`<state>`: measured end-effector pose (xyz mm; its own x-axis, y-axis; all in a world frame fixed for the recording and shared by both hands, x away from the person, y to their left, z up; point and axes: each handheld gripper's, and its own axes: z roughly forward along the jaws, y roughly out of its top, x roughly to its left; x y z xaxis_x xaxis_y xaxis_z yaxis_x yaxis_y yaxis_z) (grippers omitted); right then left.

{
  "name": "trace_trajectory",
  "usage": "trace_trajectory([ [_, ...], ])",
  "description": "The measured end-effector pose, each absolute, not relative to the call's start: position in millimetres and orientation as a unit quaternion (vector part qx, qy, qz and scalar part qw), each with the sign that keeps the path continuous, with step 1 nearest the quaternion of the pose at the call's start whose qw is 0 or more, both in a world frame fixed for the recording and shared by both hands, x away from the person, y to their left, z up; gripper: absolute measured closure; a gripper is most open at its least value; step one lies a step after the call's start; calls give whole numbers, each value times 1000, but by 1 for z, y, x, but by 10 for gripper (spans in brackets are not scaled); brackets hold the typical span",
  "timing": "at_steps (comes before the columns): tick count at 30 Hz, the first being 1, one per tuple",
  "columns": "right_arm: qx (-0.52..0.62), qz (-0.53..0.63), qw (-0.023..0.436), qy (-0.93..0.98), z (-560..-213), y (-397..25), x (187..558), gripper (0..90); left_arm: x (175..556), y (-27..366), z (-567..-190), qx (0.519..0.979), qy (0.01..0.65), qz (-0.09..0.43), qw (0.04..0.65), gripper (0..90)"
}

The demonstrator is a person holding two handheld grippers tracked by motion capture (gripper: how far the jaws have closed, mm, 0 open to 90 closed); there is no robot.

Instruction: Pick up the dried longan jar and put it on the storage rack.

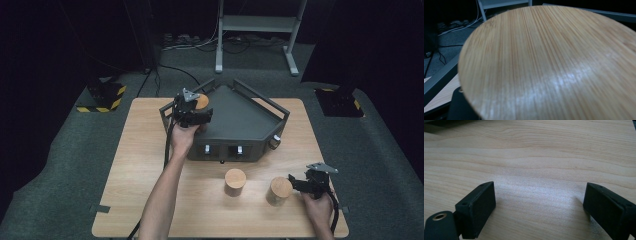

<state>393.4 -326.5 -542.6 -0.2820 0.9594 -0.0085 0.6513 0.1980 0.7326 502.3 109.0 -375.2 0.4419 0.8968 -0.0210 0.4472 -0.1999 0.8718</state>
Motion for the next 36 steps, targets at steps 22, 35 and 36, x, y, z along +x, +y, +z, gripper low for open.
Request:
trace_trajectory([
  [22, 548, 318, 243, 735, -543, -327, 393, 103, 487, 118, -365, 733, 461, 237, 441, 45],
  [35, 548, 318, 242, 735, -543, -327, 393, 103, 475, 126, -362, 732, 463, 232, 444, 52],
  [36, 548, 318, 242, 735, -543, -327, 393, 103, 473, 127, -362, 732, 463, 232, 443, 53],
])
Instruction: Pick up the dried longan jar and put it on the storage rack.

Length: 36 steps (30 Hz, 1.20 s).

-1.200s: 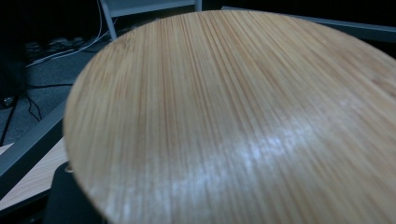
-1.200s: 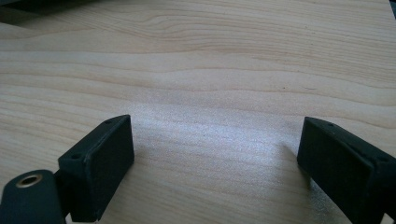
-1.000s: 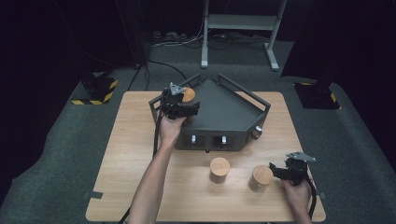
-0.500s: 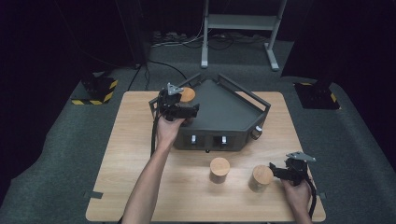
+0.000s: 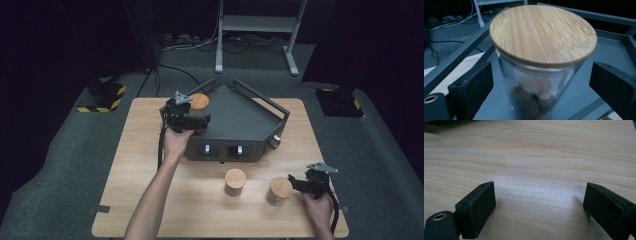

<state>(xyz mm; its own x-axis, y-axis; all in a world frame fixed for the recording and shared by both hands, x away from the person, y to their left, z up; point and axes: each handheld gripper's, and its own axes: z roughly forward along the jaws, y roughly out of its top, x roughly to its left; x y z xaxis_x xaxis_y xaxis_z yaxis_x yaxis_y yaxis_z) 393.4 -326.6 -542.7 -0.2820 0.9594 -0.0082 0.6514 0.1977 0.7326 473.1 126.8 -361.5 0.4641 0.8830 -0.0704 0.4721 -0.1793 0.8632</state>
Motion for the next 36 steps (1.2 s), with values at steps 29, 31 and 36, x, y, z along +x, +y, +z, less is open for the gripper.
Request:
trace_trajectory([
  [29, 548, 318, 242, 735, -543, -327, 393, 104, 445, 138, -359, 740, 446, 226, 450, 60],
  [31, 548, 318, 242, 735, -543, -327, 393, 104, 444, 138, -358, 738, 447, 226, 452, 62],
  [36, 548, 318, 242, 735, -543, -327, 393, 104, 439, 141, -358, 738, 446, 225, 453, 63],
])
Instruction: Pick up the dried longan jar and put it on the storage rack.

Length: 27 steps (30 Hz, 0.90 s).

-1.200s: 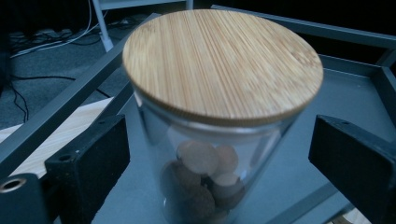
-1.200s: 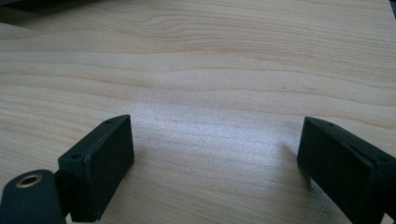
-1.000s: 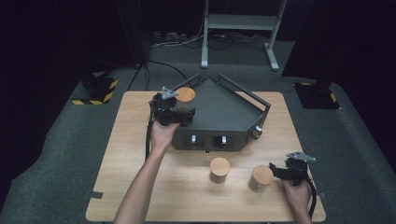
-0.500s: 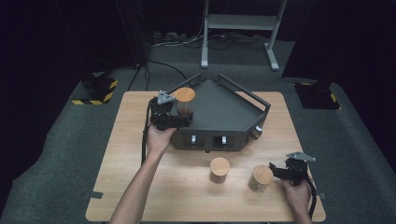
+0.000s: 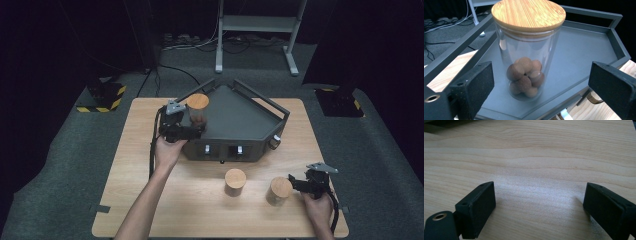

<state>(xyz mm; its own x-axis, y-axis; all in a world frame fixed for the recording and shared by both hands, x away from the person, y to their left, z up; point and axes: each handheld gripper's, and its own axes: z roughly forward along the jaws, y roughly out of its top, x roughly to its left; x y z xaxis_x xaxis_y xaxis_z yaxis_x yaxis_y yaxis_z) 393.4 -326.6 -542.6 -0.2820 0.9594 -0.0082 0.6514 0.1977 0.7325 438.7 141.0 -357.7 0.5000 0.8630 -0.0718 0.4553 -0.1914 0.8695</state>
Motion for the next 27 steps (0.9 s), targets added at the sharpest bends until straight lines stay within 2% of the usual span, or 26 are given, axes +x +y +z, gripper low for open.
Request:
trace_trajectory([
  [27, 548, 318, 243, 735, -543, -327, 393, 104, 412, 160, -379, 726, 461, 232, 455, 71],
])
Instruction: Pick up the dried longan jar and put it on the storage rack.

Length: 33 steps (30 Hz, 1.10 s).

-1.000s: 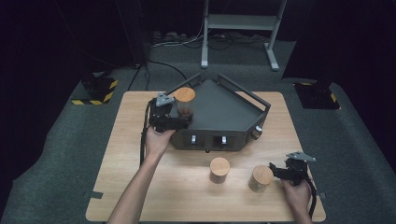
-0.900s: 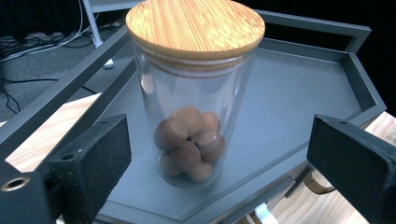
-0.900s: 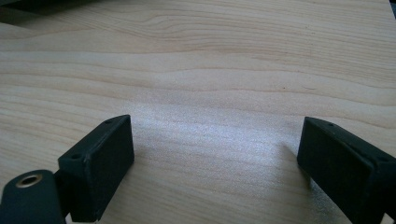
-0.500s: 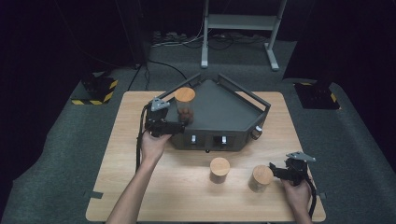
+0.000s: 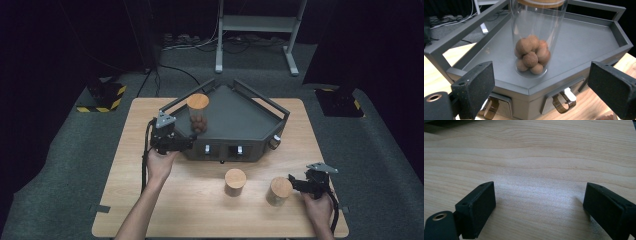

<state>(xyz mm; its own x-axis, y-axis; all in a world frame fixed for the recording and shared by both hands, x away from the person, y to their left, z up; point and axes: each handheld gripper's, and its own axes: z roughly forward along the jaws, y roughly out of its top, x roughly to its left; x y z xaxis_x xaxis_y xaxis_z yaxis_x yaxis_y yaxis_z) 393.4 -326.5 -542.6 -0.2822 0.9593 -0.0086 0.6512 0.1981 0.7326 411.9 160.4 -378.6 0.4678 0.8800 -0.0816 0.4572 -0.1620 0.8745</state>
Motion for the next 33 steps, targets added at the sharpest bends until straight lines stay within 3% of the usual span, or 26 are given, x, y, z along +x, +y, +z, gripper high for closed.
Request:
trace_trajectory([
  [33, 548, 318, 243, 735, -543, -327, 393, 104, 397, 182, -426, 713, 498, 199, 452, 69],
])
